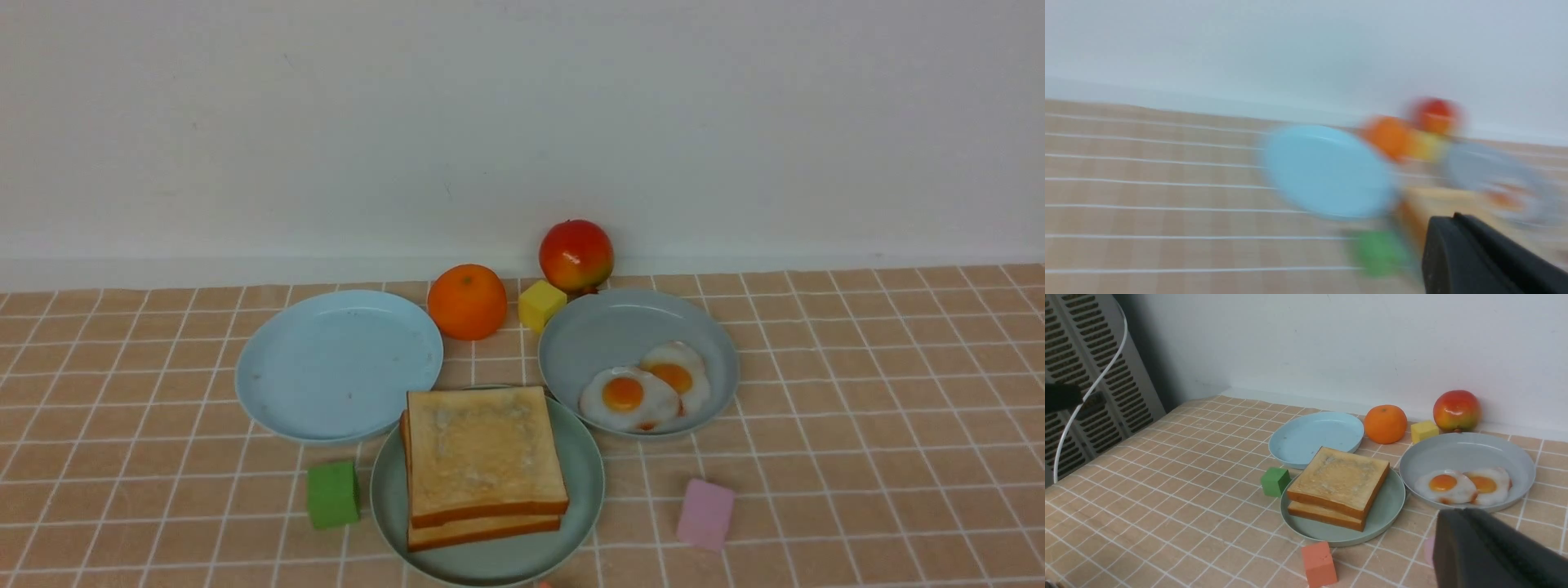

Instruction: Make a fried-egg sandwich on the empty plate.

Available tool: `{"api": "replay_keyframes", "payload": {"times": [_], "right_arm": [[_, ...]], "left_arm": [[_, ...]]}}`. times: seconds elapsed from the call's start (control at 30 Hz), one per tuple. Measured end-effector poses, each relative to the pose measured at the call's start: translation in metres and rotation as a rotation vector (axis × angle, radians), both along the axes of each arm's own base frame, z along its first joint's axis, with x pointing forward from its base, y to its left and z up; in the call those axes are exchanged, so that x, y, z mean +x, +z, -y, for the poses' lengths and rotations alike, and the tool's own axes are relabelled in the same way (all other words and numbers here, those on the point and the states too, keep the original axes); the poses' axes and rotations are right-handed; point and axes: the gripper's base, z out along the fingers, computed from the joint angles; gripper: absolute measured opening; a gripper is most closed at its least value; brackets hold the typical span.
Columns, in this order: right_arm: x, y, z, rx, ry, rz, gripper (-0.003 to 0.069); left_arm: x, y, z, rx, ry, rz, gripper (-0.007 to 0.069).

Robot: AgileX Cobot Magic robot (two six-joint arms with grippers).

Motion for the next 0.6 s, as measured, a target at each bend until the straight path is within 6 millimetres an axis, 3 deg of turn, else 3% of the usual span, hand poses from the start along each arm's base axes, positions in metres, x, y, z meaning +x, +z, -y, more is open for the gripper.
{"api": "replay_keyframes", "payload": {"times": [0.03, 0.23, 0.3, 0.6], "right_arm": [[0.0, 0.0, 0.0, 0.0, 0.0, 0.0, -0.0002], [0.0, 0.0, 0.0, -0.002, -0.001, 0.002, 0.0002], [0.0, 0.0, 0.0, -0.001, -0.001, 0.003, 0.0003], [0.0, 0.0, 0.0, 0.001, 0.0, 0.003, 0.0012]], "left_arm": [[0.001, -0.004, -0.001, 0.006, 0.009, -0.007, -0.0013], [0.011, -0.08, -0.009, 0.045, 0.136, -0.167, -0.0013], [0.012, -0.096, -0.009, 0.041, 0.14, -0.212, -0.0011], [0.014, -0.095, -0.007, 0.01, 0.119, -0.173, -0.0003]]}}
